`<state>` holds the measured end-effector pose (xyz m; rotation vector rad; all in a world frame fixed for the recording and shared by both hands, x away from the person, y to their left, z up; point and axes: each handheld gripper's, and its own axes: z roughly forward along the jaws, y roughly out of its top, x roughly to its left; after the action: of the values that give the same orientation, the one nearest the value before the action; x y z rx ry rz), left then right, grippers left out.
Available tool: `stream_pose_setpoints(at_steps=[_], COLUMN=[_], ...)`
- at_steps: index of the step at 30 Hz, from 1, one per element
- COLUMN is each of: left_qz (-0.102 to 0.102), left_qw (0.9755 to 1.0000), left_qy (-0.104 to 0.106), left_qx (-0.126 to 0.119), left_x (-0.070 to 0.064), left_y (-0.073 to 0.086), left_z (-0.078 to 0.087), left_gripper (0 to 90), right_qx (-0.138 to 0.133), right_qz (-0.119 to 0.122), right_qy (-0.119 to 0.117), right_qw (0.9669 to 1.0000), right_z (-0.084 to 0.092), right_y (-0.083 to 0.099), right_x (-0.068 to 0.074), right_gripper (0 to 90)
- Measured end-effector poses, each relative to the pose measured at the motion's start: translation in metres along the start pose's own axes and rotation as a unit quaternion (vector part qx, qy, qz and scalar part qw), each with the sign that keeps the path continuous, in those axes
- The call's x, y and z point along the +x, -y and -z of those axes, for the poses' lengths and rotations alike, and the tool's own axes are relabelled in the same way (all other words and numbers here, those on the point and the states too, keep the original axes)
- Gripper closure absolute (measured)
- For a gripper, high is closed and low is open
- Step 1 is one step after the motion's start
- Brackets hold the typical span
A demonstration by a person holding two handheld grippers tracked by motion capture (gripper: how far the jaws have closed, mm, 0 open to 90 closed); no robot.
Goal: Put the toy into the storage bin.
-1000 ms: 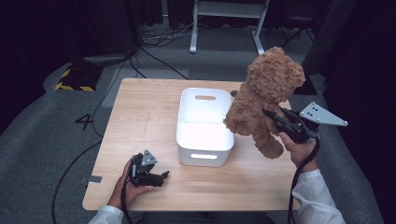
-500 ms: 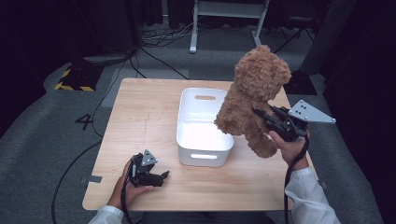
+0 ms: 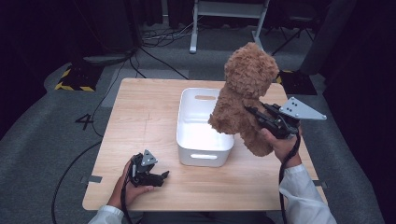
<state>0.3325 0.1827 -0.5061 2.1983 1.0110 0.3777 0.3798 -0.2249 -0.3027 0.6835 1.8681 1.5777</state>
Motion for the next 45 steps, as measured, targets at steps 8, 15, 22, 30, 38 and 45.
stream_pose_setpoints(at_steps=[8, 15, 22, 30, 38, 45], left_qz=[0.000, 0.000, 0.000, 0.000, 0.000, 0.000], left_qw=[1.0000, 1.0000, 1.0000, 1.0000, 1.0000, 1.0000], left_qy=[0.000, 0.000, 0.000, 0.000, 0.000, 0.000], left_qx=[0.000, 0.000, 0.000, 0.000, 0.000, 0.000], left_x=[0.000, 0.000, 0.000, 0.000, 0.000, 0.000], left_y=[0.000, 0.000, 0.000, 0.000, 0.000, 0.000], left_z=[0.000, 0.000, 0.000, 0.000, 0.000, 0.000], left_gripper=[14.8, 14.8, 14.8, 14.8, 14.8, 14.8], right_qx=[-0.005, 0.003, 0.015, 0.028, 0.049, 0.072], right_qz=[0.005, 0.014, 0.025, 0.031, 0.040, 0.047], right_qy=[-0.010, -0.021, -0.035, -0.046, -0.051, -0.062], right_qw=[0.9999, 0.9997, 0.9990, 0.9980, 0.9967, 0.9944], right_z=[-0.007, -0.020, -0.035, -0.046, -0.057, -0.063], right_y=[-0.005, -0.006, -0.001, 0.004, 0.010, 0.015], right_x=[0.007, 0.018, 0.032, 0.042, 0.048, 0.048], right_gripper=[74.9, 74.9, 74.8, 74.7, 74.5, 74.3])
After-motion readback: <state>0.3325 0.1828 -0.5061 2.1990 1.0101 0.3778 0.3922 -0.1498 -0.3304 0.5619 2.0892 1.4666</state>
